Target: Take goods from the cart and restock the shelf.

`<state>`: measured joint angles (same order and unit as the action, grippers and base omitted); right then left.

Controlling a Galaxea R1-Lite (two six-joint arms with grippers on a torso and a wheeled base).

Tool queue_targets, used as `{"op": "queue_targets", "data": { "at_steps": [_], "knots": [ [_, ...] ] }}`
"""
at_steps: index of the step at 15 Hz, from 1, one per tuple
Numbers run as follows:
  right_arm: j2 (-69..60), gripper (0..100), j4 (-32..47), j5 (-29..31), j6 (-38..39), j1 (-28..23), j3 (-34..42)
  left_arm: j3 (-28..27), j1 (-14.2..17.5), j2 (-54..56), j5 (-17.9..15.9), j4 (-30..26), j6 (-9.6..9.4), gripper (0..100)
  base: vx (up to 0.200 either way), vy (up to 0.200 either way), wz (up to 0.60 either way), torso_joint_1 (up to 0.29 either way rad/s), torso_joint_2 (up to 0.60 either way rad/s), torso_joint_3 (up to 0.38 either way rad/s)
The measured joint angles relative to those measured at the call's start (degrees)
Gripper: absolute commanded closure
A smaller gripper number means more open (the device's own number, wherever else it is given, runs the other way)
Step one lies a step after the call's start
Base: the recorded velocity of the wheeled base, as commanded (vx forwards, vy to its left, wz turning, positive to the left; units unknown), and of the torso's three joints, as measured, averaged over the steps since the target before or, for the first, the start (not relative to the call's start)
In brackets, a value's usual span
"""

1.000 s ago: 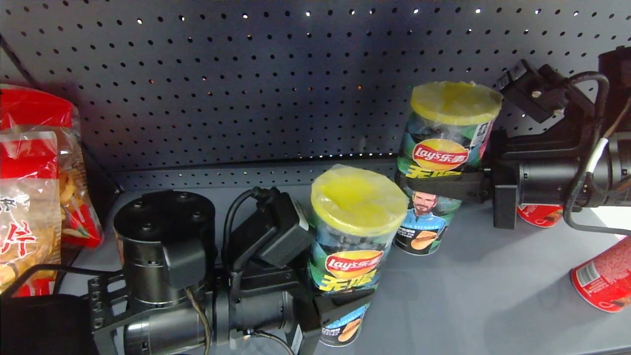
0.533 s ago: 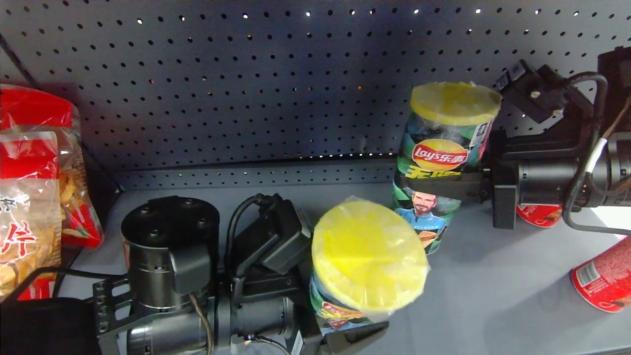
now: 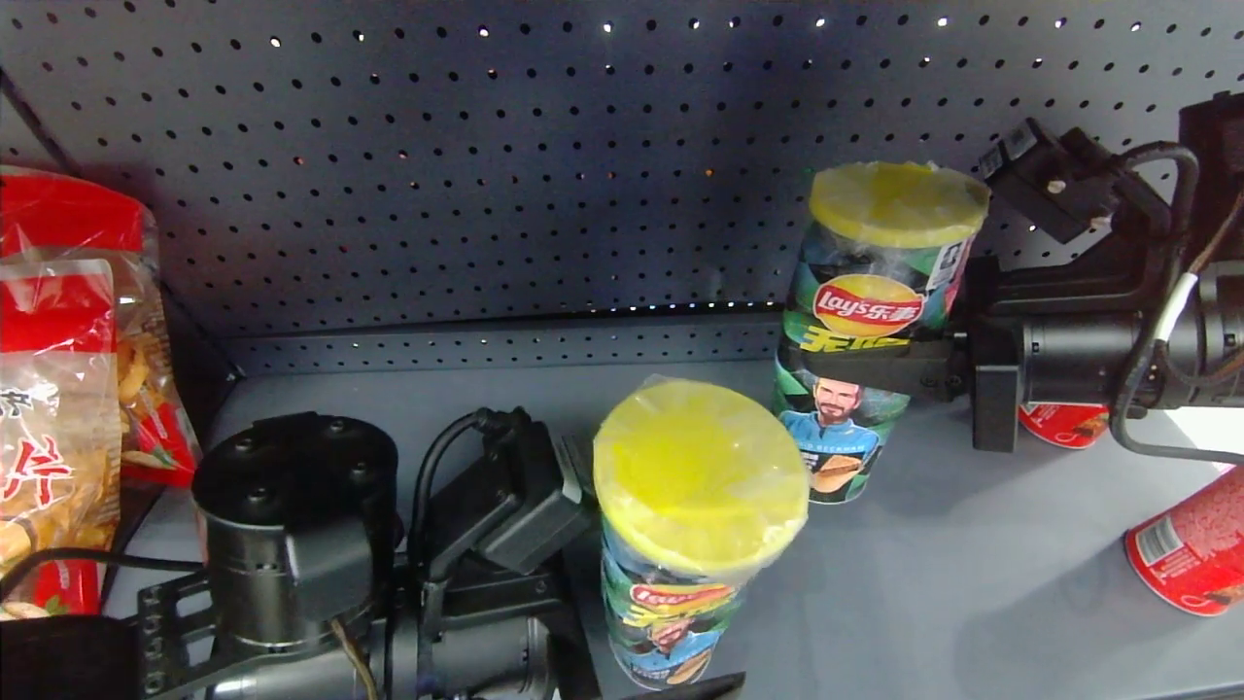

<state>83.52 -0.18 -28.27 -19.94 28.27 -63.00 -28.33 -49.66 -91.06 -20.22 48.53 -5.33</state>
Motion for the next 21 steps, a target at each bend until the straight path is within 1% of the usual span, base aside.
{"op": "queue_targets", "data": {
  "at_steps": [2, 4, 9, 12, 13, 19, 21],
  "knots": [
    [0.2, 100, -0.1, 0.0, 0.0, 0.1, -0.1, 3.5, 0.3, 1.7, 0.0, 0.0, -0.02, 0, 0.000, 0.000, 0.00, 0.000, 0.00, 0.000],
    [0.3, 100, 0.0, 0.0, 0.0, 0.2, -0.1, 6.7, 1.8, 3.8, 0.0, -0.1, -0.02, 0, 0.000, 0.000, 0.00, 0.000, 0.00, 0.000],
    [0.9, 100, -0.1, 0.0, 0.0, 0.6, -0.5, 10.2, 3.5, 7.3, 0.3, -0.3, -0.04, 0, 0.000, 0.000, 0.00, 0.000, 0.00, 0.000],
    [0.8, 100, -0.1, 0.0, 0.0, 0.7, -0.4, 10.0, 6.0, 7.2, 1.1, -1.1, -0.13, 0, 0.000, 0.000, 0.00, 0.000, 0.00, 0.000],
    [0.8, 100, -0.1, 0.0, 0.0, 0.7, -0.4, 9.8, 6.3, 7.0, 1.1, -1.2, -0.13, 0, 0.000, 0.000, 0.00, 0.000, 0.00, 0.000],
    [0.7, 100, 0.0, 0.0, 0.1, 0.6, -0.5, 5.7, 6.7, 4.0, 1.6, -1.2, -0.13, 0, 0.000, 0.000, 0.00, 0.000, 0.00, 0.000],
    [0.7, 100, 0.0, 0.0, 0.1, 0.4, -0.5, 5.3, 6.7, 3.2, 1.6, -1.2, -0.13, 0, 0.000, 0.000, 0.00, 0.000, 0.00, 0.000]
  ]
}}
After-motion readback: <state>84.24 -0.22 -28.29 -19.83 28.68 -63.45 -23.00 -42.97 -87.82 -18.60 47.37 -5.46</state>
